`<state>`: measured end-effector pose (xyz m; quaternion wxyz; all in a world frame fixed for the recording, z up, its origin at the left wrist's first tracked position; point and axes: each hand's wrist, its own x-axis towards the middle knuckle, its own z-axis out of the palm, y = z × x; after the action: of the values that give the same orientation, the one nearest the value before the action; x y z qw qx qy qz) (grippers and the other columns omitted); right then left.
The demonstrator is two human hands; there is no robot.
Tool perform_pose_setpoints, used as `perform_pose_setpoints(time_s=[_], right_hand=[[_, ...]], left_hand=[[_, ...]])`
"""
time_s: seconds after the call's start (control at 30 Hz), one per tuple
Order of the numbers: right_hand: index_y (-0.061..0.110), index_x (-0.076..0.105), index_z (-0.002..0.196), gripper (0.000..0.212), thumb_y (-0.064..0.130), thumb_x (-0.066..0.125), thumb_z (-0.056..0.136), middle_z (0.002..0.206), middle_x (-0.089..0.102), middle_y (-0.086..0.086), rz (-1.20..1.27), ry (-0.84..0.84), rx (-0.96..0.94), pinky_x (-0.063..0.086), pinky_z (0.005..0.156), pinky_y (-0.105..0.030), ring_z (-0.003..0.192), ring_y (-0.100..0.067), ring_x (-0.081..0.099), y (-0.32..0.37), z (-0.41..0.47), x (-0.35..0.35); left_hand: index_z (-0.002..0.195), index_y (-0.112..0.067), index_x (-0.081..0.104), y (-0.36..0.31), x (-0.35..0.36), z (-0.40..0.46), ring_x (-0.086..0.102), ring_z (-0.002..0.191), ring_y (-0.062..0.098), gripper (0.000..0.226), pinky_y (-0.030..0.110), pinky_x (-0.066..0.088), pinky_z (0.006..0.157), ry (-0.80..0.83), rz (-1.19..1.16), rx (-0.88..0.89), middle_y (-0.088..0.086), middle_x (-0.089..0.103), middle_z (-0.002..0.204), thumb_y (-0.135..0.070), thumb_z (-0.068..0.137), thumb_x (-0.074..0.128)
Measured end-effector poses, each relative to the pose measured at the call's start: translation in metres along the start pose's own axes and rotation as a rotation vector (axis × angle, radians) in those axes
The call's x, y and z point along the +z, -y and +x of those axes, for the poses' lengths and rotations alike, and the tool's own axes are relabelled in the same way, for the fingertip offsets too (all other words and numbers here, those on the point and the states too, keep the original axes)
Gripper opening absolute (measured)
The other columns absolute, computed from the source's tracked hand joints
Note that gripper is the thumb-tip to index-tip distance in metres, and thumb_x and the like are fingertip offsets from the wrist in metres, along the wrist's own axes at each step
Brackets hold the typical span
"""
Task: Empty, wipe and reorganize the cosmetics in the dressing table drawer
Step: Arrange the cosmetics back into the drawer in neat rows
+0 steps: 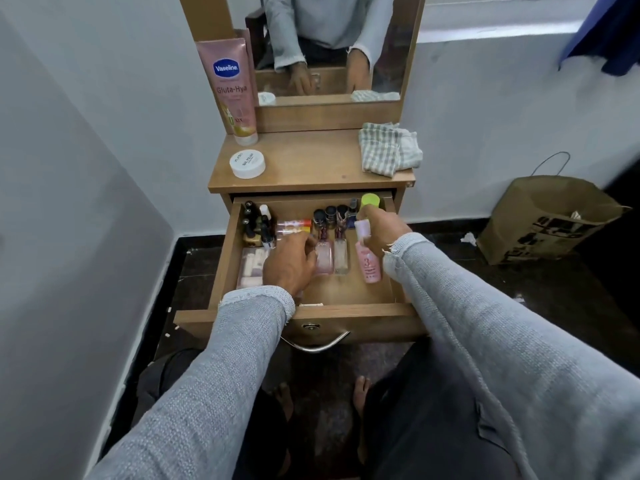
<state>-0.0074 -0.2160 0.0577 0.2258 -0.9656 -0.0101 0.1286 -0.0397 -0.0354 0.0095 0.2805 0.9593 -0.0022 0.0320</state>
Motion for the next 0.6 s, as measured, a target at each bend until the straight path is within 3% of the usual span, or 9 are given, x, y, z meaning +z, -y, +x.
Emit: perform_pose_setpoints(time_s=[0.23,0.4,0.53,0.6], right_hand=[[0.006,0.052,0.115,0.027,0.0,0.058,0.089,0.104,0.063,-0.014,-0.065,-0.092,0.074,0.053,0.083,-0.037,0.087,-0.026,0.058,0.006,0.003,0.012],[0.008,0.049,0.127,0.047,0.001,0.065,0.084,0.125,0.05,-0.014,-0.187,0.047,-0.033,0.049,0.097,-0.039,0.105,-0.028,0.057,0.004,-0.001,0.014],[0.01,0.042,0.134,0.07,0.011,0.079,0.075,0.136,0.039,-0.012,-0.323,0.155,-0.137,0.051,0.097,-0.041,0.112,-0.031,0.058,-0.003,-0.015,0.022],[0.007,0.041,0.133,0.069,0.011,0.079,0.075,0.14,0.036,-0.014,-0.388,0.162,-0.153,0.05,0.096,-0.041,0.115,-0.033,0.057,-0.004,-0.021,0.029]], left_hand=[[0.106,-0.021,0.067,0.003,0.003,0.002,0.066,0.087,0.015,0.016,0.038,0.057,0.08,-0.02,0.013,0.018,-0.003,0.071,0.101,-0.021,0.091,0.062],[0.108,-0.019,0.066,0.004,0.006,0.003,0.066,0.087,0.014,0.017,0.034,0.057,0.078,-0.037,0.005,0.022,-0.003,0.07,0.102,-0.018,0.092,0.062],[0.109,-0.018,0.066,0.004,0.007,0.004,0.065,0.086,0.013,0.018,0.032,0.057,0.076,-0.037,0.006,0.028,-0.002,0.07,0.103,-0.018,0.092,0.062],[0.109,-0.018,0.065,0.003,0.007,0.004,0.065,0.085,0.013,0.018,0.03,0.056,0.076,-0.034,0.003,0.029,-0.002,0.07,0.102,-0.017,0.091,0.063]])
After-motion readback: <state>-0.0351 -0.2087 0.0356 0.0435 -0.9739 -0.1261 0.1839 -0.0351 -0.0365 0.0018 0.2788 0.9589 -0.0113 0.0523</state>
